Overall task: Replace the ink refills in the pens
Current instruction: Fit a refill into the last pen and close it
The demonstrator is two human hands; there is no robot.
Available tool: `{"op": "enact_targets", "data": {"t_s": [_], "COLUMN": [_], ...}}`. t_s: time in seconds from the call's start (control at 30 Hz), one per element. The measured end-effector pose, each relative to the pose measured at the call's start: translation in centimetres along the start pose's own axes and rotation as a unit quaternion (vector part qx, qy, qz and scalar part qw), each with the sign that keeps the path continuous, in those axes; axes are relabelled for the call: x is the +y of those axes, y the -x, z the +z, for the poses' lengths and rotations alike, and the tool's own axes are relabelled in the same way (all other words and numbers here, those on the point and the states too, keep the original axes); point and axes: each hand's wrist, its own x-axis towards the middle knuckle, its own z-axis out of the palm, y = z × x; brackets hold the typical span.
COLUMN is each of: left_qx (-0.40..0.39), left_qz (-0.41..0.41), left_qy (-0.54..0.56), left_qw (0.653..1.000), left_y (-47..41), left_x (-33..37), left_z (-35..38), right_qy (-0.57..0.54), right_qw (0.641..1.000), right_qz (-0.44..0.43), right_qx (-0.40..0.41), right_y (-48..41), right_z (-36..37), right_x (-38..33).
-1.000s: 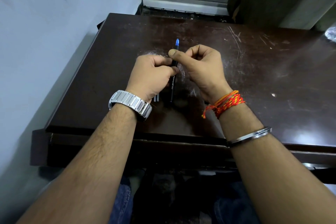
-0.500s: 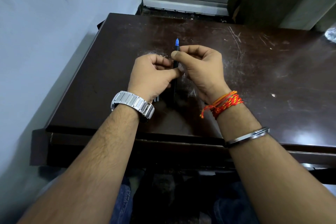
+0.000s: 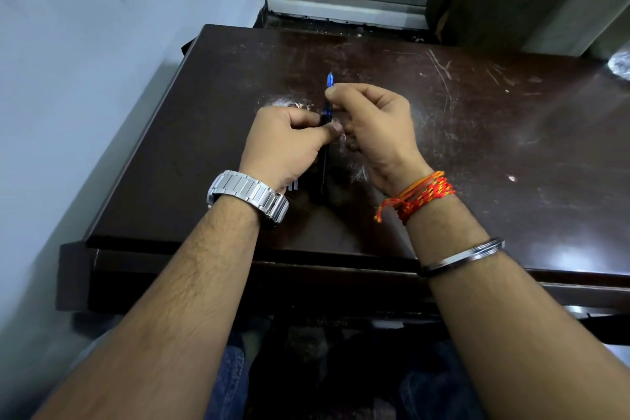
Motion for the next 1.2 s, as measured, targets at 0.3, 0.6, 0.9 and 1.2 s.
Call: {"op": "enact_targets", "data": {"t_s": [0.3, 0.6, 0.9, 1.2], "left_qx": [-0.001, 0.017, 0.023, 0.009], "left_qz": [-0.001, -0.010, -0.034, -0.050], "left_qy": [0.005, -0.001, 0.030, 0.078], "left_qw": [1.000, 1.000, 0.999, 0.996], "left_y": [0.09, 0.10, 0.00, 0.04], "left_x": [0.03, -0.13, 0.21, 0.11], "left_z": [-0.02, -0.13, 0.18, -0.04], "right_qy": [0.000, -0.009, -0.024, -0.031], "right_qw": [1.000, 1.000, 1.000, 0.999], "right_qz": [0.008, 0.001, -0.002, 0.006], "right_qx": [-0.010, -0.011, -0.006, -0.010], "right_y": [0.34, 0.36, 0.51, 0.56], "right_z": [0.05, 0.14, 0.17, 0.28], "right_x": [-0.01, 0.07, -0.19, -0.26]}}
